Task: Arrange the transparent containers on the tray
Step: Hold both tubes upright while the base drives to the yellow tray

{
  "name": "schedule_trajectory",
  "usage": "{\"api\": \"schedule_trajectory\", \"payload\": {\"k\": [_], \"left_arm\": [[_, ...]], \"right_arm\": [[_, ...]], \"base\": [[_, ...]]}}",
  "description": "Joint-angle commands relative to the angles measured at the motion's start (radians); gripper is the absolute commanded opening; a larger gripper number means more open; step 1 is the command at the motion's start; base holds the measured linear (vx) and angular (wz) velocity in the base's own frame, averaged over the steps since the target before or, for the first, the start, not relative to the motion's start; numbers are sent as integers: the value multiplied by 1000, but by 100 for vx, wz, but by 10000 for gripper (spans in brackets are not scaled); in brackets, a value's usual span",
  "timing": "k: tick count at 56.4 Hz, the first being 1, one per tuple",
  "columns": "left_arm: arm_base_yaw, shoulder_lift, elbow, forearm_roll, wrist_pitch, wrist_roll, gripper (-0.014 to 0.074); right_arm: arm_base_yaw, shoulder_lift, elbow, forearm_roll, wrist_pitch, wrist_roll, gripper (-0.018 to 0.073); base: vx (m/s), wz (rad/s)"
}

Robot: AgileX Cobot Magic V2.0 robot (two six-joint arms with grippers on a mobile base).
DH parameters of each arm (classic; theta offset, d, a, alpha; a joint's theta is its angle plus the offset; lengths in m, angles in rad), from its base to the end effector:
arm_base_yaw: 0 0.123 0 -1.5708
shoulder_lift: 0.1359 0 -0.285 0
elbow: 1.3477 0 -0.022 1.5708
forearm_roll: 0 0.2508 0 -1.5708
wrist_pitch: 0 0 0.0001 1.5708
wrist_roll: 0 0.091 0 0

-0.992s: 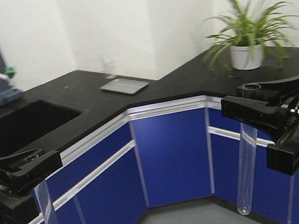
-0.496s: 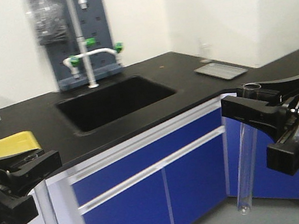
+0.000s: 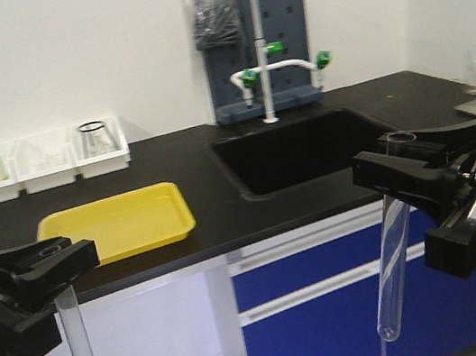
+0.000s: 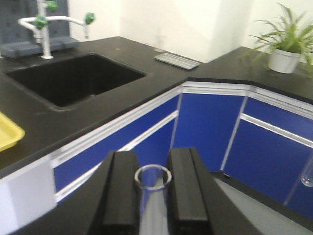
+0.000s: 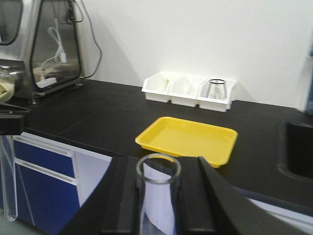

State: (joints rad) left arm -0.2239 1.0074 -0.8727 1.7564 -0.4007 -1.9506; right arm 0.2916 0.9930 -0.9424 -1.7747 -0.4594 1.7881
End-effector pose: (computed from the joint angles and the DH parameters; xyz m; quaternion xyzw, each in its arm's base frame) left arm 0.2037 -0.0821 0.3819 0.1459 0.7325 -0.2733 0.6062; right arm 0.1896 0.0981 0.4066 -0.2573 0.6799 0.2546 0.6377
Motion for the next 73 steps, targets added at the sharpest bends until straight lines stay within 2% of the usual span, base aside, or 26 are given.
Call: {"api": "schedule_trajectory", "payload": {"k": [1,30,73], "left_arm": [[-6,-17,-28,76,22,-8,0],[-6,-17,-28,76,21,-8,0],[-6,-17,-28,76,20,-8,0]], "right_arm": [[-1,-16,-32,-18,25,-1,-11],[-1,-16,-32,-18,25,-1,-11],[-1,-16,-32,-18,25,-1,-11]], "base": [[16,44],[20,34],[31,14]]}}
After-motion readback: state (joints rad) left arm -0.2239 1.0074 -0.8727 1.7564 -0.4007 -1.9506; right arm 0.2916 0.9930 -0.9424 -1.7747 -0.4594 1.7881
